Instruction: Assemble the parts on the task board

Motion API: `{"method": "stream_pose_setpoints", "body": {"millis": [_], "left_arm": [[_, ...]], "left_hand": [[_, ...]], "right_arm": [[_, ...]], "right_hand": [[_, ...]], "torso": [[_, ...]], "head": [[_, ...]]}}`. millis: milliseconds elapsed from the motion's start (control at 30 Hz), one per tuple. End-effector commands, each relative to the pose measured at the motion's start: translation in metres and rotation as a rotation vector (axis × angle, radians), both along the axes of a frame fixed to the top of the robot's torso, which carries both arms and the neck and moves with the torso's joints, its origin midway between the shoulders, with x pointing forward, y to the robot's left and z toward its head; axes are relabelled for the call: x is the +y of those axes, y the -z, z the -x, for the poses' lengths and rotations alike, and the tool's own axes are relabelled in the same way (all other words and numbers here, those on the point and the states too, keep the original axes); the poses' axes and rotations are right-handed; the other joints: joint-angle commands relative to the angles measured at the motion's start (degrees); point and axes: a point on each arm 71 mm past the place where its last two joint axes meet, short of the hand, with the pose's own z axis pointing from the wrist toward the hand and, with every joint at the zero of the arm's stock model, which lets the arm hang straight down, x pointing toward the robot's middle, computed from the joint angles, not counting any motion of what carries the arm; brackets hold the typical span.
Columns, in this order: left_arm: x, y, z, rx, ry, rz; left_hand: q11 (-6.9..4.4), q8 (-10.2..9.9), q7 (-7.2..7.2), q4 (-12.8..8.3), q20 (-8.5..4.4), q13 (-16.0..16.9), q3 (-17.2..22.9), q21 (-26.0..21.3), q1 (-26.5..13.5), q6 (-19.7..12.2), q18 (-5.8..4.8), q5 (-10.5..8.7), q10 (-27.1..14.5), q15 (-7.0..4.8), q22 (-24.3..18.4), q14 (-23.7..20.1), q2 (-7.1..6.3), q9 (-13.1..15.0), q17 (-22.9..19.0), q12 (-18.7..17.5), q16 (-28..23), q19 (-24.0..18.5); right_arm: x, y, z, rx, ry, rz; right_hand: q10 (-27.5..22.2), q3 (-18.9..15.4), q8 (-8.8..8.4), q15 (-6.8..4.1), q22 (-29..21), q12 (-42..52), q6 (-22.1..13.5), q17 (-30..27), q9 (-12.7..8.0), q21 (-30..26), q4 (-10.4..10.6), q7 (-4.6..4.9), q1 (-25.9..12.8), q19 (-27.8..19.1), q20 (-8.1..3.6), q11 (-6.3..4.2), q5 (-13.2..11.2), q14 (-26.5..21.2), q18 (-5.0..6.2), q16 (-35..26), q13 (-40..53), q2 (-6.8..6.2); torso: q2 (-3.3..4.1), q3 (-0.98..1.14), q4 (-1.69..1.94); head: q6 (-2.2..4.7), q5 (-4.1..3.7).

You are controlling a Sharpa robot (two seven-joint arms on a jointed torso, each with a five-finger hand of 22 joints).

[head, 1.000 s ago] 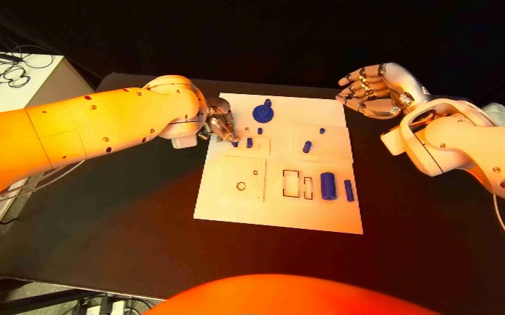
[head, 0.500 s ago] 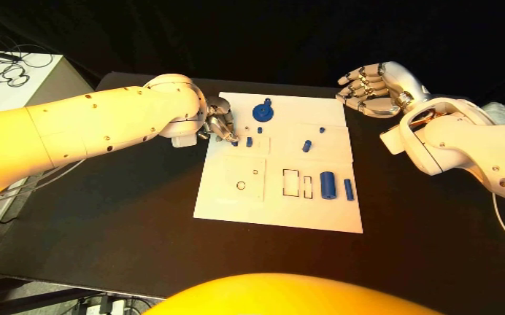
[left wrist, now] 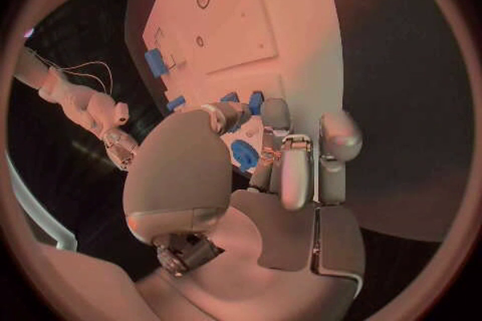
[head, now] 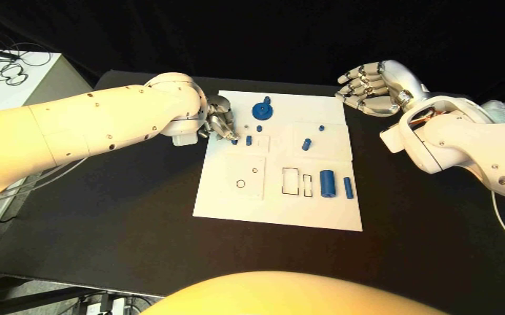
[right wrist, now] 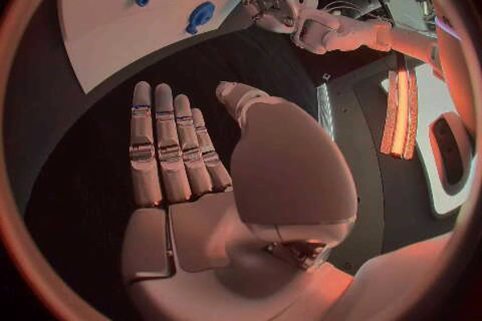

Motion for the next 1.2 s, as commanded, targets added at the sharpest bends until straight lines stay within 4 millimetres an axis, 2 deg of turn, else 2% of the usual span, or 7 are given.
{"method": "stream_pose_setpoints", "body": {"millis": [33,200,500,667,867,1067,1200], "left_arm": [[-0.0031,0.0092,0.0044,0.038,0.028,-0.022],[-0.004,0.0127,0.0058,0.048,0.033,-0.026],[-0.0052,0.0166,0.0085,0.064,0.044,-0.034],[-0.005,0.0177,0.0092,0.067,0.045,-0.036],[-0.0033,0.0178,0.0076,0.058,0.027,-0.023],[-0.0001,0.0174,0.0049,0.044,0.002,-0.011],[0.0022,0.0171,0.0037,0.036,-0.012,-0.008]], "left_hand": [[-0.17,-0.2,0.16,-11.2,-0.04,0.0,11.4,0.3,0.2,0.4,-0.5,0.12,0.0,-0.36,0.0,4.3,0.08,-0.1,9.9,0.0,0.3,0.3],[-0.17,-0.2,0.15,-11.3,-0.04,0.1,11.5,0.4,0.2,0.4,-0.51,0.12,0.1,-0.36,0.1,4.3,0.09,-0.1,10.0,0.1,0.3,0.4],[-0.18,-0.2,0.15,-11.3,-0.05,0.0,11.5,0.4,0.2,0.5,-0.51,0.13,0.0,-0.36,0.1,4.4,0.07,-0.1,10.0,0.0,0.3,0.3],[-0.18,-0.2,0.15,-11.3,-0.05,0.0,11.6,0.3,0.1,0.5,-0.5,0.14,0.1,-0.37,0.0,4.4,0.05,-0.1,10.1,0.0,0.4,0.3],[-0.18,-0.4,0.09,-10.9,-0.04,-0.1,11.3,0.2,-1.3,0.5,-0.47,-0.06,0.5,-0.34,-0.3,4.4,-0.46,-0.3,10.0,-0.1,0.3,0.1],[-0.49,-0.8,-0.57,-8.5,-0.1,-1.1,7.6,-0.7,-5.4,0.2,-0.32,-0.55,0.2,-0.48,-1.2,3.9,-0.94,-0.7,8.8,-0.7,-0.4,-0.4],[-0.27,-1.3,-0.34,-4.0,0.0,-1.2,1.5,-1.3,-9.9,0.9,-0.28,-0.79,-0.4,-0.32,-1.8,3.7,-1.08,-1.4,8.2,-0.6,-0.7,-0.6]], "right_arm": [[0.0007,0.0004,0.0004,0.001,-0.014,-0.001],[0.0003,0.0006,0.0006,0.001,-0.013,-0.001],[-0.0001,0.0009,0.0007,0.002,-0.013,-0.002],[-0.0003,0.0011,0.0008,0.002,-0.013,0.0],[-0.0004,0.0012,0.0009,0.001,-0.013,0.0],[-0.0009,0.0014,0.001,0.004,-0.011,-0.004],[-0.0011,0.0014,0.001,0.005,-0.01,-0.005]], "right_hand": [[0.0,-0.4,-0.19,0.19,-0.1,-0.2,-0.2,-0.1,-0.1,-0.2,0.0,1.15,-0.6,-0.4,0.1,0.31,0.3,-0.3,0.79,-0.2,-0.1,-0.17],[0.0,-0.4,-0.19,0.19,-0.1,-0.2,-0.2,-0.1,-0.1,-0.2,0.0,1.15,-0.6,-0.4,0.1,0.31,0.3,-0.3,0.79,-0.2,-0.1,-0.17],[0.1,-0.5,-0.19,0.22,-0.3,-0.2,-0.2,-0.2,-0.1,-0.2,0.0,1.16,-0.7,-0.5,0.14,0.33,0.4,-0.3,0.8,-0.3,-0.2,-0.12],[0.1,-0.5,-0.19,0.22,-0.3,-0.2,-0.2,-0.2,-0.1,-0.2,0.0,1.16,-0.7,-0.5,0.14,0.33,0.4,-0.3,0.8,-0.3,-0.2,-0.12],[0.1,-0.5,-0.19,0.23,-0.3,-0.2,-0.2,-0.2,-0.1,-0.2,0.0,1.17,-0.7,-0.5,0.15,0.34,0.4,-0.3,0.8,-0.3,-0.3,-0.11],[0.0,-0.6,-0.2,0.26,-0.5,-0.2,-0.2,-0.3,-0.1,-0.2,0.0,1.21,-0.8,-0.6,0.18,0.37,0.4,-0.4,0.79,-0.4,-0.4,-0.09],[0.0,-0.6,-0.21,0.28,-0.5,-0.2,-0.2,-0.3,-0.1,-0.2,0.0,1.24,-0.9,-0.6,0.2,0.4,0.4,-0.4,0.79,-0.5,-0.5,-0.07]], "torso": [[-0.06,0.02,-0.03],[-0.08,-0.01,0.08],[-0.16,-0.01,0.0],[-0.12,-0.02,0.07],[-0.12,0.0,0.05],[-0.05,0.01,0.01],[-0.08,0.02,0.0]], "head": [[-0.17,-0.01],[-0.21,-0.13],[-0.29,-0.06],[-0.06,-0.11],[-0.06,-0.08],[0.06,-0.11],[0.3,-0.1]]}}
